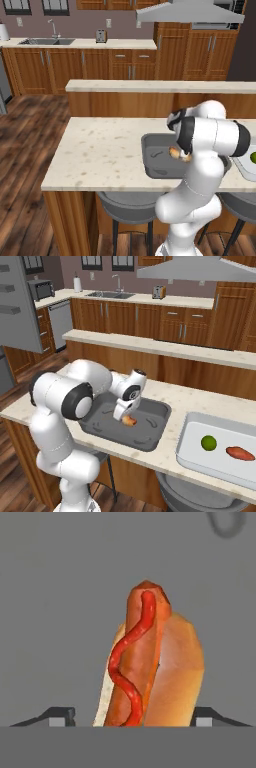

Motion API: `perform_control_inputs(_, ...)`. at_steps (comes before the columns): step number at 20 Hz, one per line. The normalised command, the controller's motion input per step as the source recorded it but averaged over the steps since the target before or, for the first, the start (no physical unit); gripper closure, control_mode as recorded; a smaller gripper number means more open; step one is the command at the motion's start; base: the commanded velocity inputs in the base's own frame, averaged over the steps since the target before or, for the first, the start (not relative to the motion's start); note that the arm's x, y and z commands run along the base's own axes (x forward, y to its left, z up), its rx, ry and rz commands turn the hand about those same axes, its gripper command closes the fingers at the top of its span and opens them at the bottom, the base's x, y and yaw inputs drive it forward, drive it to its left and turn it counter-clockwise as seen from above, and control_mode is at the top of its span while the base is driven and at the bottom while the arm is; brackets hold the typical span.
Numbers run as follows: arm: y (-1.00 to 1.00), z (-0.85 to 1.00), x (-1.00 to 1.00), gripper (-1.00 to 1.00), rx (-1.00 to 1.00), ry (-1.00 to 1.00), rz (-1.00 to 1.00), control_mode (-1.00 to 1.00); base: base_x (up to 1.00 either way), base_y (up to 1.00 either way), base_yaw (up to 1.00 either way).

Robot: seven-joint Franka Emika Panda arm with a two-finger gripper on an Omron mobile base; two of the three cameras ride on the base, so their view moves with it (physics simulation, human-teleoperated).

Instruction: Place the cold items (lime and sweet potato) from the fridge in one tupperware on the dining counter. Place the warm items (hot dog and kebab skewer) in the stove area in another tupperware.

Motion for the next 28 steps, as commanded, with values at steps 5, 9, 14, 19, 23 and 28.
perform_control_inputs(5, 0.00, 0.23, -0.21, -1.00, -0.07, -0.25, -0.07, -1.00, 0.00, 0.00, 0.00)
perform_control_inputs(9, 0.00, 0.56, -0.21, -1.00, -0.11, -0.28, -0.01, -1.00, 0.00, 0.00, 0.00)
perform_control_inputs(14, 0.02, 0.77, -0.23, -1.00, -0.01, -0.08, 0.00, -1.00, 0.00, 0.00, 0.00)
perform_control_inputs(19, 0.11, 0.88, -0.35, -1.00, -0.09, -0.16, 0.01, -1.00, 0.00, 0.00, 0.00)
perform_control_inputs(23, 0.16, 0.90, -0.35, -1.00, -0.17, -0.15, 0.11, -1.00, 0.00, 0.00, 0.00)
perform_control_inputs(28, 0.18, 0.76, -0.28, -1.00, -0.22, -0.03, 0.39, -1.00, 0.00, 0.00, 0.00)
